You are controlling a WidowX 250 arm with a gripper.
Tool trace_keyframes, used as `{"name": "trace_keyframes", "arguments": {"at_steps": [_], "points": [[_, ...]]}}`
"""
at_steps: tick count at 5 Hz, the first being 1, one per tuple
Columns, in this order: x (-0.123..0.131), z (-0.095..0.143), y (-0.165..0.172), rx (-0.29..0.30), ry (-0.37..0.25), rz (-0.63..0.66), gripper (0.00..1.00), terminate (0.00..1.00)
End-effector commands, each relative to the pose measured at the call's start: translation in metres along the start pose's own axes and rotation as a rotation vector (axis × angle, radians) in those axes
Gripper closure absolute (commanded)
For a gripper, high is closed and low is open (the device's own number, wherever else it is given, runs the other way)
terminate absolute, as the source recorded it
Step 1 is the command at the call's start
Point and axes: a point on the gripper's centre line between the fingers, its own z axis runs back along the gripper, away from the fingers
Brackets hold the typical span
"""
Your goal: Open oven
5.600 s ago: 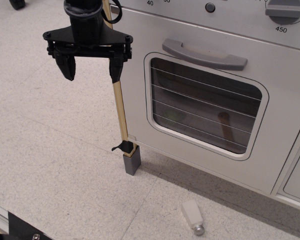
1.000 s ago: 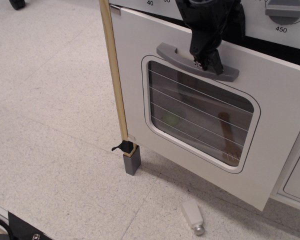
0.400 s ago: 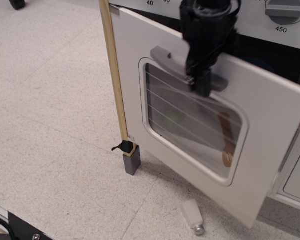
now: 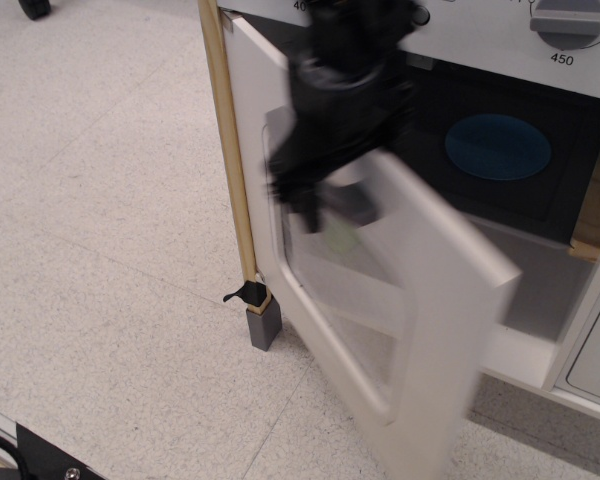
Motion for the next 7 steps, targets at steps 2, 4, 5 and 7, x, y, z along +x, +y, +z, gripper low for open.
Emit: {"name": "trace_keyframes", "arguments": {"at_steps": [2,4,5,7], "points": [[0.118,0.017,0.077,0.057,0.051,-0.581,0.00,0.00],[0.149,0.025,0.084,0.052,0.127,-0.775,0.00,0.00],[0.136,0.048,0.073,0.010,0.085,-0.774,0.00,0.00],[0.096,0.086,0.049,-0.051,0.044,-0.760,0.00,0.00]]}}
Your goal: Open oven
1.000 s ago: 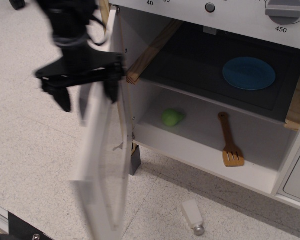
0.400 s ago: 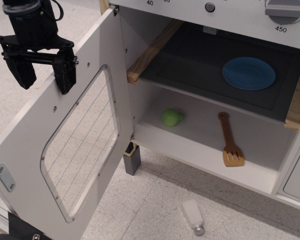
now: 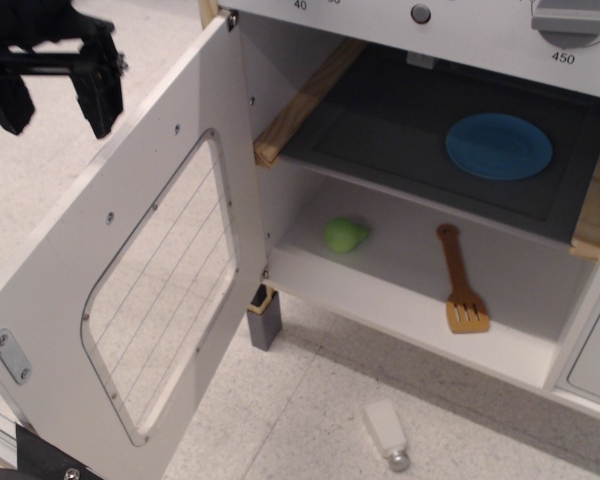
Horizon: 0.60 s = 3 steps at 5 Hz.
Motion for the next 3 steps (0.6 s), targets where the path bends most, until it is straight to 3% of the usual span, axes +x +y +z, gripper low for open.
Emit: {"name": "trace_keyframes", "arguments": {"at_steps": [1,2,3], "points": [[0.023,0.014,-0.062,0.039,-0.033,0.066,0.00,0.00],[0.019,-0.012,-0.080,0.049,0.014,0.160,0.00,0.00],[0.017,-0.028,-0.087,0.048,0.018,0.169,0.00,1.00]]}}
